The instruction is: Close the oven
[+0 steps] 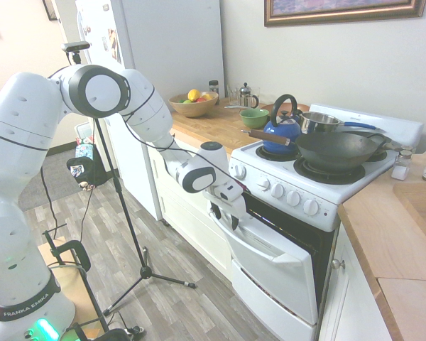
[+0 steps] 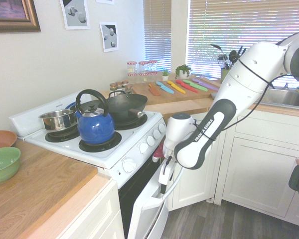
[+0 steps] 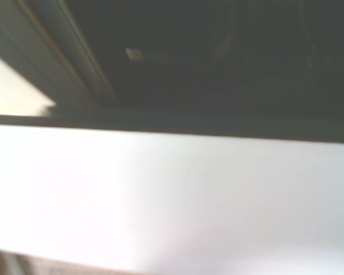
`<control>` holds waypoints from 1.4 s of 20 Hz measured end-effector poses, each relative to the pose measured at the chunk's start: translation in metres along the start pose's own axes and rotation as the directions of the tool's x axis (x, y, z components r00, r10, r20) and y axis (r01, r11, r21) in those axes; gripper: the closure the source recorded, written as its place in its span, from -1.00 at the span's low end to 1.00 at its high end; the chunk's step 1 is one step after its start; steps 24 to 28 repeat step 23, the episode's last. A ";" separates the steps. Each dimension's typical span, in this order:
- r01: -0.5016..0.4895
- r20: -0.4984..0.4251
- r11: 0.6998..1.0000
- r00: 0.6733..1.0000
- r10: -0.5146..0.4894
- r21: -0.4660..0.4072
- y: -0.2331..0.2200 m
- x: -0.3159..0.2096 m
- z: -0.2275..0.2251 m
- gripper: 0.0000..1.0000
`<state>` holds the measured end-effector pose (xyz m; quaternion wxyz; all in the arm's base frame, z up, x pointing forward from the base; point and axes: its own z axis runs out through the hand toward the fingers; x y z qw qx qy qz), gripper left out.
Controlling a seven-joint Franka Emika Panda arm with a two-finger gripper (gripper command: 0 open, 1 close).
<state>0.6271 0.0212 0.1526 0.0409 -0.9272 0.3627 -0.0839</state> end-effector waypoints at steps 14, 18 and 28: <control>-0.030 0.006 0.999 1.000 0.030 -0.032 0.013 0.030 -0.042 -1.00; -0.052 0.075 0.994 0.995 0.059 -0.095 0.075 0.010 -0.063 -1.00; -0.061 0.123 0.989 0.989 0.077 -0.135 0.141 -0.020 -0.115 -1.00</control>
